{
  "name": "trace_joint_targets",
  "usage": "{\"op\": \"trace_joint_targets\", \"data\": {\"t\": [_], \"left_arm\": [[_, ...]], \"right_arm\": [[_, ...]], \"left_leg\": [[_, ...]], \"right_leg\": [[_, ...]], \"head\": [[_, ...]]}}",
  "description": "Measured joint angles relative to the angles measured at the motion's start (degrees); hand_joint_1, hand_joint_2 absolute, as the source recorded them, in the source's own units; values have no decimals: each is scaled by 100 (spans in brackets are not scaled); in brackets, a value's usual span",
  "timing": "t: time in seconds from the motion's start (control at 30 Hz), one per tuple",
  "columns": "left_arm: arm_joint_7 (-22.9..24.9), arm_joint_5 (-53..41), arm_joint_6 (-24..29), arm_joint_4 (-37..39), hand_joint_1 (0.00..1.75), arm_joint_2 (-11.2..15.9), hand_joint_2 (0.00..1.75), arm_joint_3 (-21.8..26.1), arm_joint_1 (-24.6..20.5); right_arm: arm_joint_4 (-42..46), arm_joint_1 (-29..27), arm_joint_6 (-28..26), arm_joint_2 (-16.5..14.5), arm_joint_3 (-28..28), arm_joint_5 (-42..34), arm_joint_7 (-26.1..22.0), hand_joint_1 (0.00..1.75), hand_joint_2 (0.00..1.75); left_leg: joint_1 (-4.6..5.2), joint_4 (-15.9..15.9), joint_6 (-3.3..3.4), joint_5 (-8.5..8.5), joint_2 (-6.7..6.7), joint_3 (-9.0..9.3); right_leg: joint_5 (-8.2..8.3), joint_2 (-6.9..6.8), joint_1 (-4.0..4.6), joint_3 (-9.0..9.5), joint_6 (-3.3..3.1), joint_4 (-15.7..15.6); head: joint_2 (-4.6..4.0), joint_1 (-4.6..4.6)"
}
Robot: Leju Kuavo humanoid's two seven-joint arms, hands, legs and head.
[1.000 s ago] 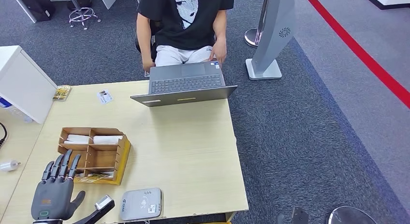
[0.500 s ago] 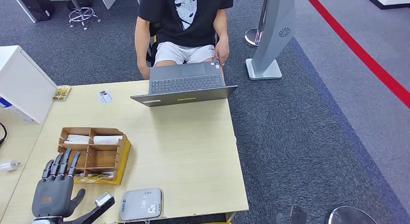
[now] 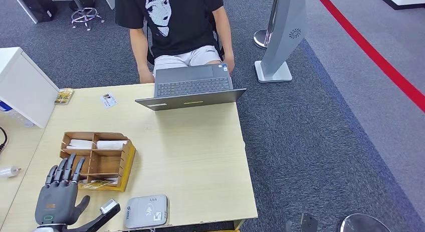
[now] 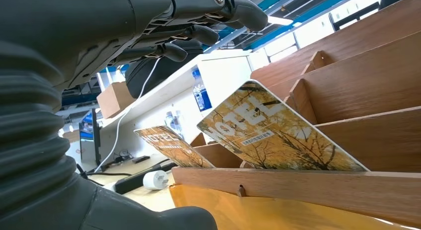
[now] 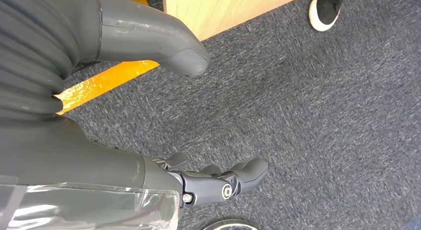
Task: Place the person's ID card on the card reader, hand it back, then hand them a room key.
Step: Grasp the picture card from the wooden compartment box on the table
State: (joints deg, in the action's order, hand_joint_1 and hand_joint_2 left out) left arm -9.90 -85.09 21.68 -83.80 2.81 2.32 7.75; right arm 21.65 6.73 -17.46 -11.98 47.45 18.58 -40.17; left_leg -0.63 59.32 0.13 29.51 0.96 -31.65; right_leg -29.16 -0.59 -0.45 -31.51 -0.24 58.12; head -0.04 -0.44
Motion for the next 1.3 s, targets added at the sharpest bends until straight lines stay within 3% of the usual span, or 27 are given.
{"op": "trace_joint_targets", "data": {"t": [0.27, 0.53, 0.67, 1.3], "left_arm": [[311, 0, 1, 0, 0, 119, 175, -530, -3], [354, 0, -4, 0, 0, 171, 175, -716, -3], [349, 0, -21, 0, 175, 189, 175, -737, -1], [162, 0, 0, -2, 175, 181, 175, -744, 8]], "right_arm": [[-20, 14, 0, 0, 2, 0, 0, 0, 175], [-32, 19, 4, 0, 2, -7, 0, 0, 175], [-36, 20, 4, 0, 2, -7, 0, 0, 175], [-44, 23, 6, 0, 2, -7, 0, 0, 175]], "left_leg": [[0, 0, 0, 0, 0, 0], [0, 0, 0, 0, 0, 0], [0, 0, 0, 0, 0, 0], [0, 0, 0, 0, 0, -1]], "right_leg": [[0, 0, 0, 0, 0, 0], [0, 0, 0, 0, 0, 0], [0, 0, 0, 0, 0, 0], [0, -1, 0, 0, 0, 0]], "head": [[0, 1], [0, 0], [0, 0], [0, 0]]}}
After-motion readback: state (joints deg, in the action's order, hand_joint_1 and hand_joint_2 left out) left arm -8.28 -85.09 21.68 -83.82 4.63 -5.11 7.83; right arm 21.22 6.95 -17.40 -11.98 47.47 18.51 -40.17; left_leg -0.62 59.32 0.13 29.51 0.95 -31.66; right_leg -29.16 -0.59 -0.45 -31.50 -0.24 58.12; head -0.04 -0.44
